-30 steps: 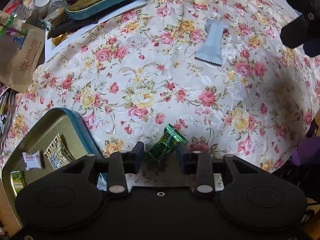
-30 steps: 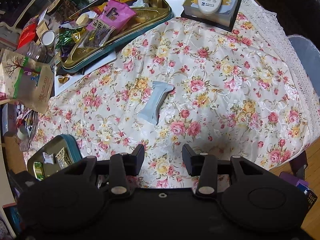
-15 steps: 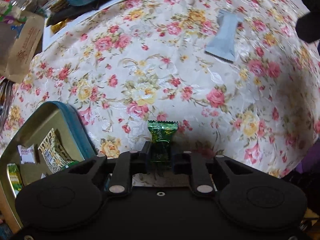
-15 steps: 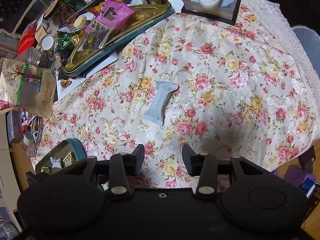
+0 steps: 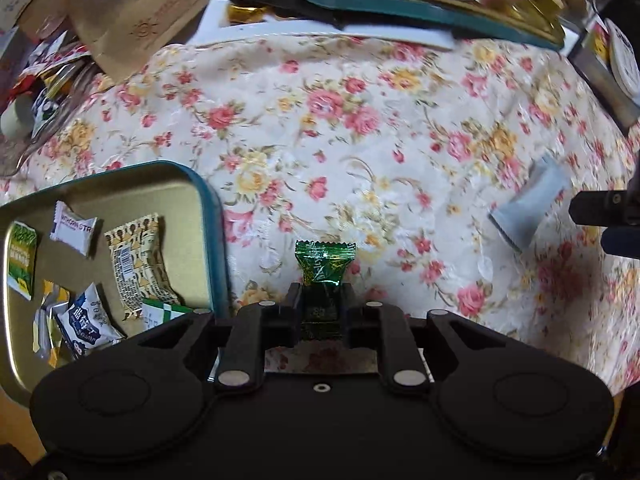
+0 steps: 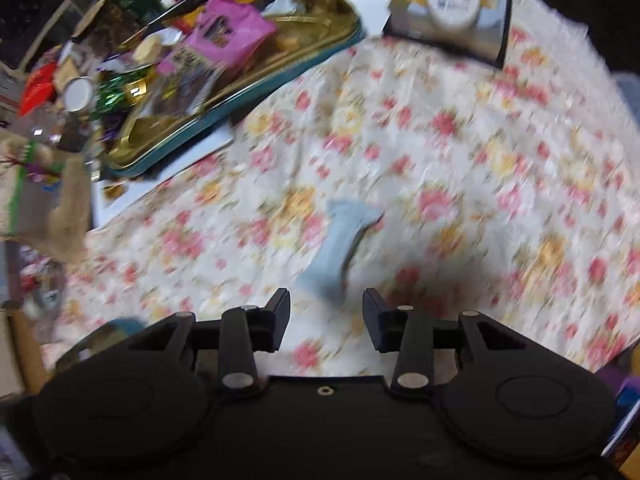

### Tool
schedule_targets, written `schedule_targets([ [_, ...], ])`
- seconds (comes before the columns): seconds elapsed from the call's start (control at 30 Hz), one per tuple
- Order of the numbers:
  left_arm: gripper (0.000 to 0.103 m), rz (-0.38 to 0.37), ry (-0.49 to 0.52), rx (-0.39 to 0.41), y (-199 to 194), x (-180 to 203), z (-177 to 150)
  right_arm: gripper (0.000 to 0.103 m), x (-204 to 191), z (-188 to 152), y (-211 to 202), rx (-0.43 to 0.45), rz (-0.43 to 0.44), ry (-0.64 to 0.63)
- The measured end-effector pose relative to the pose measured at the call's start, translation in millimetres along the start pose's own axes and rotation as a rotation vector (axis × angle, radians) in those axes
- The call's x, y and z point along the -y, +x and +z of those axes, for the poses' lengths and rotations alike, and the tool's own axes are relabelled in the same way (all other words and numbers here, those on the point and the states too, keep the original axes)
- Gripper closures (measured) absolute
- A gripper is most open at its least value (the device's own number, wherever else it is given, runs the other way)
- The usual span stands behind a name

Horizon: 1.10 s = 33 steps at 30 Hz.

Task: Organize snacks
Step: 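Grasp the grey-white bar with the right gripper while the left holds the green candy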

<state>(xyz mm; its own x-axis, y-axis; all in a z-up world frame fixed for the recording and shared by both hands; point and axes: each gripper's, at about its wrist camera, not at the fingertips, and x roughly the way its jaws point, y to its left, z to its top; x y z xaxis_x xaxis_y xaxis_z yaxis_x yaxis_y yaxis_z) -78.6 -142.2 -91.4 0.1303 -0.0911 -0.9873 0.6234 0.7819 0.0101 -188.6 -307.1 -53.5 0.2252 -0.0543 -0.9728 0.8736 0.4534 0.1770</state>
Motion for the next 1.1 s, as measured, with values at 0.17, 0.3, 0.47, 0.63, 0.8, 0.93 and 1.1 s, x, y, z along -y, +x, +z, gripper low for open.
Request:
schedule_targets([
  [0.17,0.078,0.018,-0.052,-0.011,2,-12,1,0.06,4,9,29,0.029,-0.096,0.017],
  [0.3,0.078,0.028,-0.077,-0.005,1,-20,2,0.06,7,14,45,-0.015,-0.064,0.097],
  [0.47,0.078,0.02,-0.089,-0.009,0,-24,2,0.06,3,15,57,-0.04,-0.071,0.132],
  [0.63,0.078,0.028,-0.071,0.005,-4,-22,1,0.06,-3,15,62,-0.052,-0.063,0.163],
  [0.8,0.078,0.019,-0.076,0.014,-9,-24,0,0.06,-4,14,65,-0.071,-0.044,0.182],
  [0.93,0.078,0.014,-0.092,0.021,-12,-28,0,0.06,2,16,62,-0.09,0.009,0.187],
  [1.1,0.078,0.014,-0.097,0.025,-12,-29,1,0.06,21,21,65,-0.151,0.099,0.271],
])
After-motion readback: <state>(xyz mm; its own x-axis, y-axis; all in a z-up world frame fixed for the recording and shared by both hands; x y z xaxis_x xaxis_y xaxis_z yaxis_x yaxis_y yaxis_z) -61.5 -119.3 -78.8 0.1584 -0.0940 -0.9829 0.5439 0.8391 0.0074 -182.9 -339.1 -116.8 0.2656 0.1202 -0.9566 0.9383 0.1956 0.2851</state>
